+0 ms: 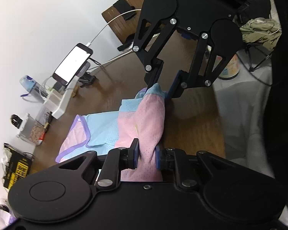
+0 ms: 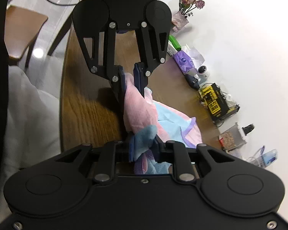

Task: Fold clothes
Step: 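Lift the garment end with both grippers and fold it over onto the rest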

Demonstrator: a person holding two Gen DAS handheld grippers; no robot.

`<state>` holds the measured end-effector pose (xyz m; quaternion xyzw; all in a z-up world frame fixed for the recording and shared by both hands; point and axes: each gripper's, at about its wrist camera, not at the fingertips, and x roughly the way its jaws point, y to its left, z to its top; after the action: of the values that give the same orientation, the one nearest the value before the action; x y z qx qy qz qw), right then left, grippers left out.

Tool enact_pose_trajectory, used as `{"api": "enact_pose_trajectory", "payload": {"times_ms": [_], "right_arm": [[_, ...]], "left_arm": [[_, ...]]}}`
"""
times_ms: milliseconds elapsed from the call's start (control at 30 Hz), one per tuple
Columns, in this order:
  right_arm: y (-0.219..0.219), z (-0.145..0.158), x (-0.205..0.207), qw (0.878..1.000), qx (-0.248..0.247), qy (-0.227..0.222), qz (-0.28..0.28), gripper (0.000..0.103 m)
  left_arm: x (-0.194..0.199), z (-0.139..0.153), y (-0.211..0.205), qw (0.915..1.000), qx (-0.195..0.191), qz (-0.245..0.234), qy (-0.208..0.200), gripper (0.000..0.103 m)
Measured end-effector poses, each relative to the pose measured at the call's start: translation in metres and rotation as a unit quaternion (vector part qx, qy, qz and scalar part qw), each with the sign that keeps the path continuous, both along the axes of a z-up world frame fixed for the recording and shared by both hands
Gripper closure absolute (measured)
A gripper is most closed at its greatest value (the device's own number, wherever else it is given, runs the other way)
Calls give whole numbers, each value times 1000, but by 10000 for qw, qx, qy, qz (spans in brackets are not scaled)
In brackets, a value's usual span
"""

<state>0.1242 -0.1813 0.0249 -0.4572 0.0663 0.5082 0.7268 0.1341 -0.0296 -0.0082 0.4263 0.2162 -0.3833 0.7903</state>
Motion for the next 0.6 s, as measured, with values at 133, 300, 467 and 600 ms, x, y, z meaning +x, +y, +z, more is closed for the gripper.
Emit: {"api": "enact_pose_trajectory", "payload": {"times_ms": [133, 300, 467, 600], "right_arm": [[-13, 24, 18, 9931, 313, 1119, 156, 80], [-22, 42, 69, 9625, 497, 2650, 298, 80], [-19, 52, 129, 9216, 758, 3796, 302, 80], [-16, 51, 177, 8893, 861, 4485, 226, 80]], "left_arm": [[10, 23, 6, 9959, -325, -247, 811, 86], [51, 40, 15, 9838, -473, -578, 1630, 86], [104, 52, 31, 9663, -869, -552, 2361, 86], [151, 50, 42, 9493, -1027, -495, 2931, 85]]}}
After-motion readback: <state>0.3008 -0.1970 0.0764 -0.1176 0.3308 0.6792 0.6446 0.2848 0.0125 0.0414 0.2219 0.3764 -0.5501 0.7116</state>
